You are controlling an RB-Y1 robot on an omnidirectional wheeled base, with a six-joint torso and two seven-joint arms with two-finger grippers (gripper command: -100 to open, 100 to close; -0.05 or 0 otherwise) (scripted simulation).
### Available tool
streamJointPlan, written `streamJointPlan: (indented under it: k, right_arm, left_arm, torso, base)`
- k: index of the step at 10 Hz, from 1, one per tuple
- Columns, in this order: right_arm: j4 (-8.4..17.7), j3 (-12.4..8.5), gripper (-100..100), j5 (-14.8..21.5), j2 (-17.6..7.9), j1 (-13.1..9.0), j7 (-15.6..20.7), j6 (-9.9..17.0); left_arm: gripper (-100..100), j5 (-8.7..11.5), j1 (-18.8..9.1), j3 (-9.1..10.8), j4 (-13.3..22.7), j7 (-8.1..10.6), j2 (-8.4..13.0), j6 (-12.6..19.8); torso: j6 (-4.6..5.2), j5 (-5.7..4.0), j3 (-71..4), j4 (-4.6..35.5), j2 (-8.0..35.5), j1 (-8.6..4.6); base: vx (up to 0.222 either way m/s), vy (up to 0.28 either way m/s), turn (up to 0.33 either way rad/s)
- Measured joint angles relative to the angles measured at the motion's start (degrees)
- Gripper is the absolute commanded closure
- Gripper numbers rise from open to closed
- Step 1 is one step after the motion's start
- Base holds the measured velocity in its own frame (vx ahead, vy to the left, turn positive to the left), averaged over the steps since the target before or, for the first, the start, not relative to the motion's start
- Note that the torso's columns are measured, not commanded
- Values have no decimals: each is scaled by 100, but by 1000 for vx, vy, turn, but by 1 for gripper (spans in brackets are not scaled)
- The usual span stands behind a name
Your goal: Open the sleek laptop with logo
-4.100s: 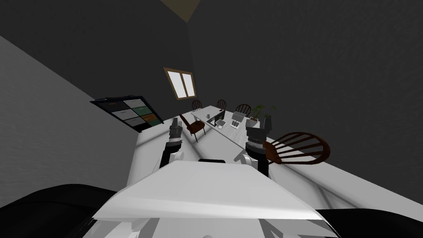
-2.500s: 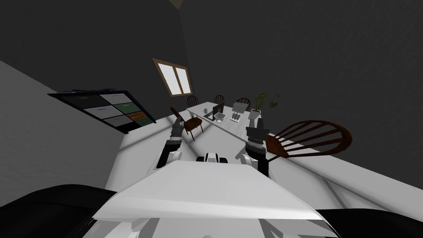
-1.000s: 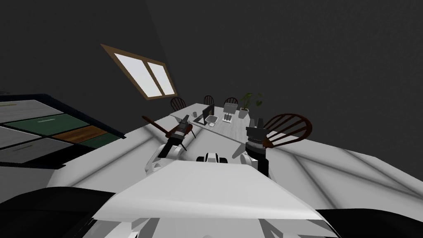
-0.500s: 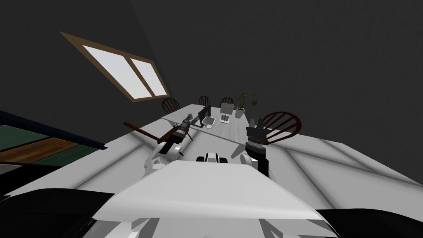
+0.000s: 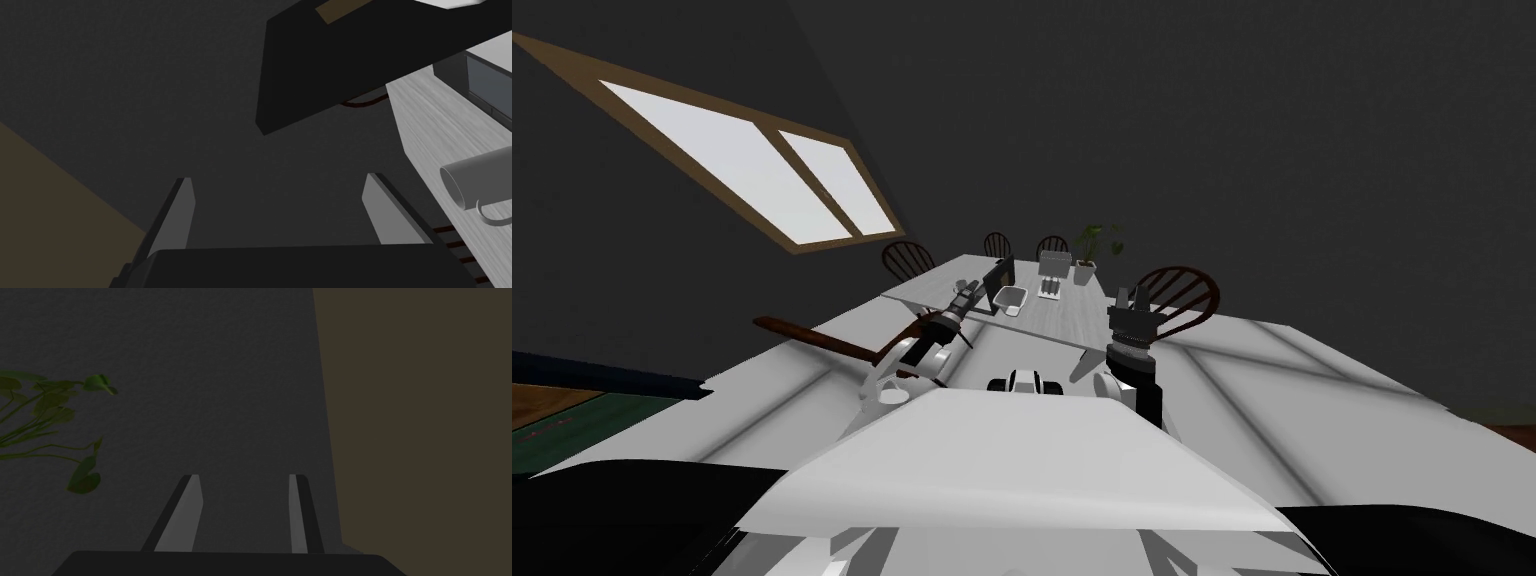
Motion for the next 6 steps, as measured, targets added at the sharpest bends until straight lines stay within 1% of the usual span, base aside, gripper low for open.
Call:
streamJointPlan:
  k: [6]
  right_arm:
    - [0, 0, 0, 0, 0, 0, 0, 0]
  left_arm:
    - [-100, -90, -240, -125, -87, 193, 510, 751]
  torso:
    - [1, 0, 1, 0, 1, -1]
  base:
    - [57, 31, -129]
